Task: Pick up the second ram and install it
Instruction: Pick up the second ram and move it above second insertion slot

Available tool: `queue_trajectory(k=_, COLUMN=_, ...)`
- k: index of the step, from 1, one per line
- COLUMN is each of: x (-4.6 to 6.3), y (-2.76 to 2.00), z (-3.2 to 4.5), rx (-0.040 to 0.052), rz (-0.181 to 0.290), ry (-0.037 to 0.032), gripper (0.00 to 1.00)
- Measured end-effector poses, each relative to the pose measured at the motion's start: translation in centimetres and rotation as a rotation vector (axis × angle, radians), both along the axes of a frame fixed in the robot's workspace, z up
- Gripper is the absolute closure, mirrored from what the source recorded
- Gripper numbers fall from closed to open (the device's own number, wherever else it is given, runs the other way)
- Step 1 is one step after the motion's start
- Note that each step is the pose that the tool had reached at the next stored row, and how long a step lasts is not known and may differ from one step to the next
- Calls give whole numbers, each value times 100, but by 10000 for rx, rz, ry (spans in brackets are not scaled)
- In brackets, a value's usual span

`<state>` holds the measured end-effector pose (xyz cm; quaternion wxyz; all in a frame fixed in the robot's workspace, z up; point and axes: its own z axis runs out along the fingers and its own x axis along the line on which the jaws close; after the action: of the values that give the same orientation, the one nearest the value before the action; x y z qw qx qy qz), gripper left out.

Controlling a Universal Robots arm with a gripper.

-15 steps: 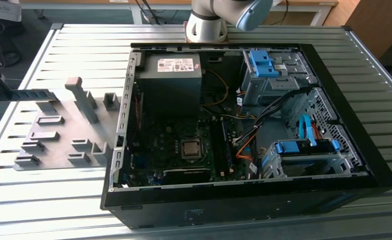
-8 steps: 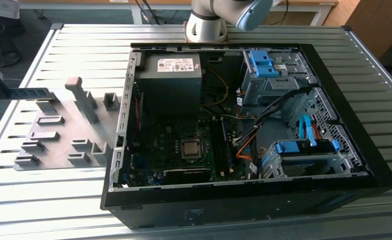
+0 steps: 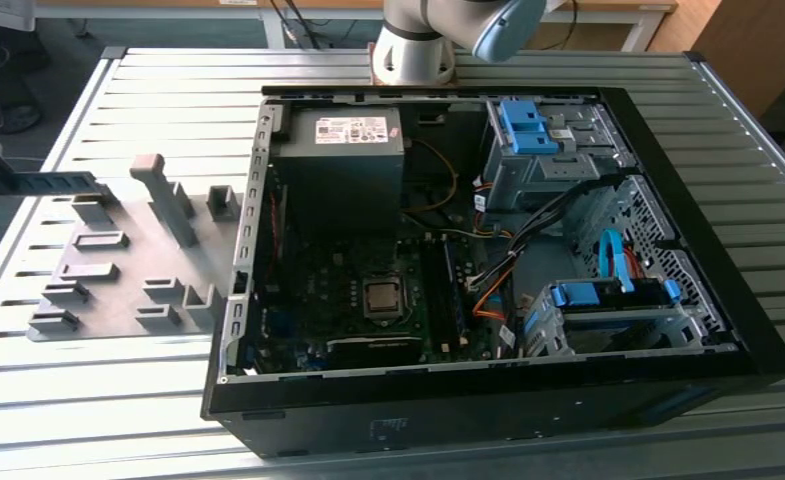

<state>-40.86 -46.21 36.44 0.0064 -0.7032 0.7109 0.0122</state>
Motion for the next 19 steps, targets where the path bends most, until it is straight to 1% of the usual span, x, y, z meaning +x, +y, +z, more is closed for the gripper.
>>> queue_trajectory(k=14, x=0, y=0, z=73, rx=0, rz=0, ry=0, gripper=86)
queue_trajectory(k=19, x=0, y=0, z=81, rx=0, rz=0, ry=0, gripper=86)
